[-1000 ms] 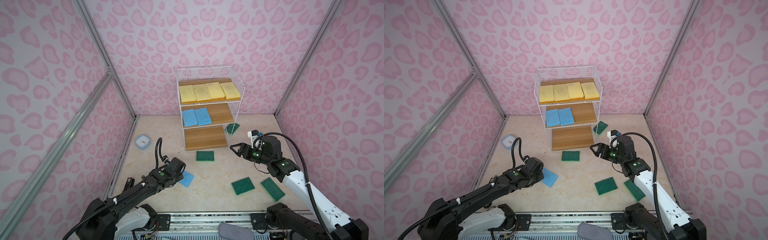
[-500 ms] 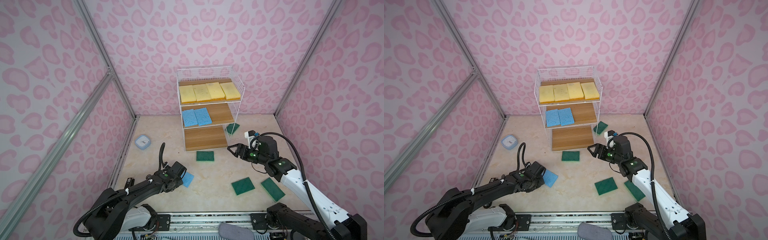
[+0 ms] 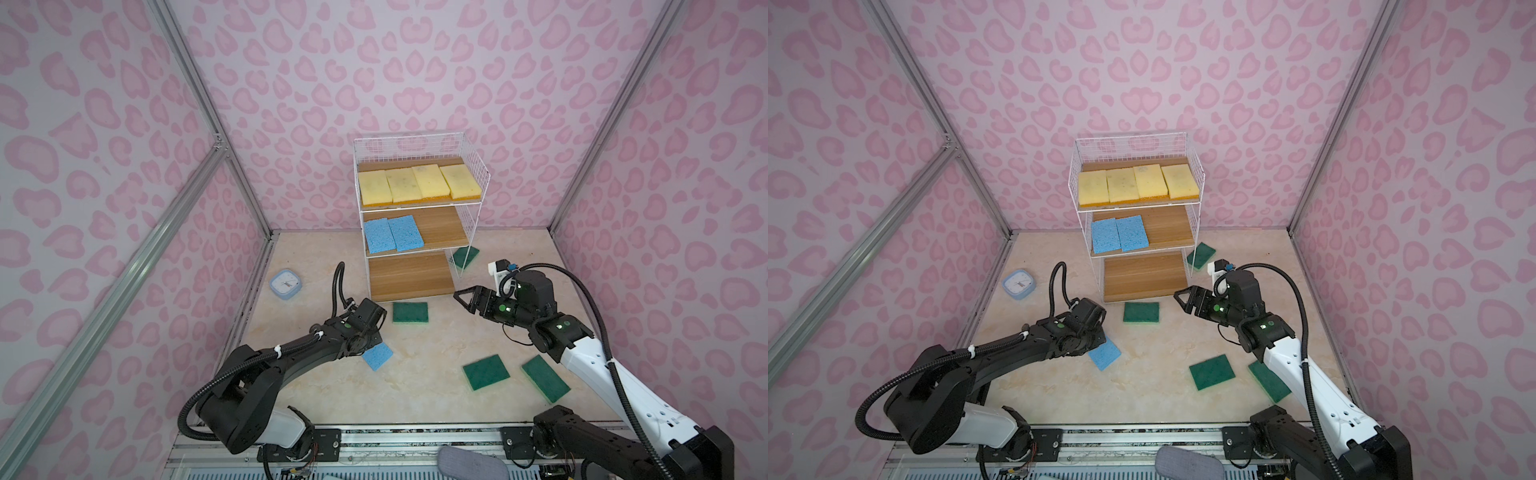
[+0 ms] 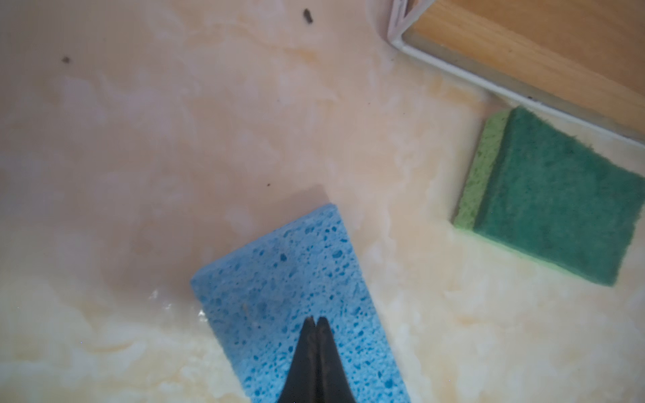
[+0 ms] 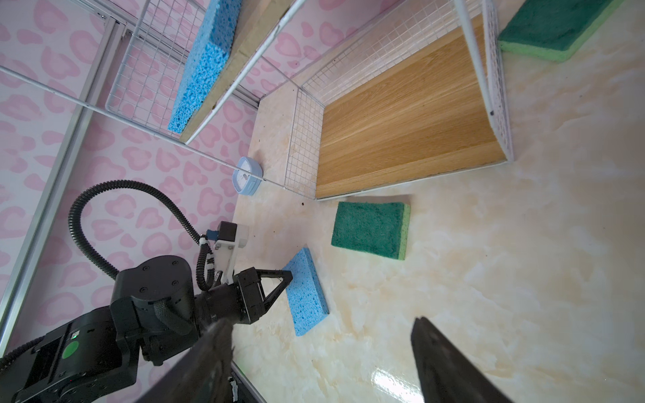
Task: Arrange cleaning sponges on a shelf
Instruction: Move the cleaning sponge to the center of the table, then pick up the cleaning sponge from the center of the table.
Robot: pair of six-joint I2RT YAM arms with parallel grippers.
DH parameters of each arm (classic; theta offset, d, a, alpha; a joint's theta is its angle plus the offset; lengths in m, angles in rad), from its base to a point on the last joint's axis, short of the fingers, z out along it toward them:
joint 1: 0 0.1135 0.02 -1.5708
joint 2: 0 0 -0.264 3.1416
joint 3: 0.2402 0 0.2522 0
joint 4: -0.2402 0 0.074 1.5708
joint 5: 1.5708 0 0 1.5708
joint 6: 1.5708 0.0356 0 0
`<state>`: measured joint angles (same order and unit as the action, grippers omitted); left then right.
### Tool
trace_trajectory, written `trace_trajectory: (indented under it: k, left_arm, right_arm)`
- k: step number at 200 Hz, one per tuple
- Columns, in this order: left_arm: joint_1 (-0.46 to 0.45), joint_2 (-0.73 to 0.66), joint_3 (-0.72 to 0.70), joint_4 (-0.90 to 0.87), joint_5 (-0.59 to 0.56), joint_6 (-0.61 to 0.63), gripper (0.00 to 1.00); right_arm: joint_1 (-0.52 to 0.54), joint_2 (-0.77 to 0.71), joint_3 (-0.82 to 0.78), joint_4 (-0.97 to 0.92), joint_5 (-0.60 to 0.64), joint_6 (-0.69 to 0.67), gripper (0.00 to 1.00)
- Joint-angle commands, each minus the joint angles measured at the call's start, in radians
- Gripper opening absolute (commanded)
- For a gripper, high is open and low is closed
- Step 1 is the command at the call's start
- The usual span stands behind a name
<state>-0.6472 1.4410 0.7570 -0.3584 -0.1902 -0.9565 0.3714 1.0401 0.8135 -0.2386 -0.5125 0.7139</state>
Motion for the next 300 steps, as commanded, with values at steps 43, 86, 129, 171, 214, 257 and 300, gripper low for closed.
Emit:
trace_trajectory:
  k: [43,86,129,171,214,257,300]
  left_arm:
    - [0.001,-0.229,-0.074,-0.041,0.012,-0.006,0.55]
    - [0.002,-0.402,-0.236,0.016,0.125,-0.148,0.81]
    - [0.002,-0.413,-0.312,0.077,0.157,-0.189,0.73]
    - [0.001,-0.290,-0.317,0.151,0.191,-0.209,0.61]
    - [0.003,-0.224,-0.298,0.157,0.159,-0.201,0.48]
    - [0.005,-0.167,-0.298,0.179,0.145,-0.194,0.21]
    - [0.005,-0.211,-0.264,0.122,0.109,-0.133,0.04]
  right_arm:
    - [0.004,0.007,0.016,-0.017,0.020,-0.019,0.82]
    - [0.036,0.047,0.021,0.021,0.027,-0.003,0.82]
    - [0.078,0.082,0.047,0.030,0.046,-0.003,0.82]
    - [0.086,0.077,0.043,0.023,0.056,-0.005,0.82]
    - [0.084,0.066,0.040,-0.004,0.065,-0.025,0.82]
    - [0.081,0.060,0.042,-0.016,0.066,-0.035,0.82]
    - [0.079,0.072,0.033,-0.012,0.054,-0.034,0.83]
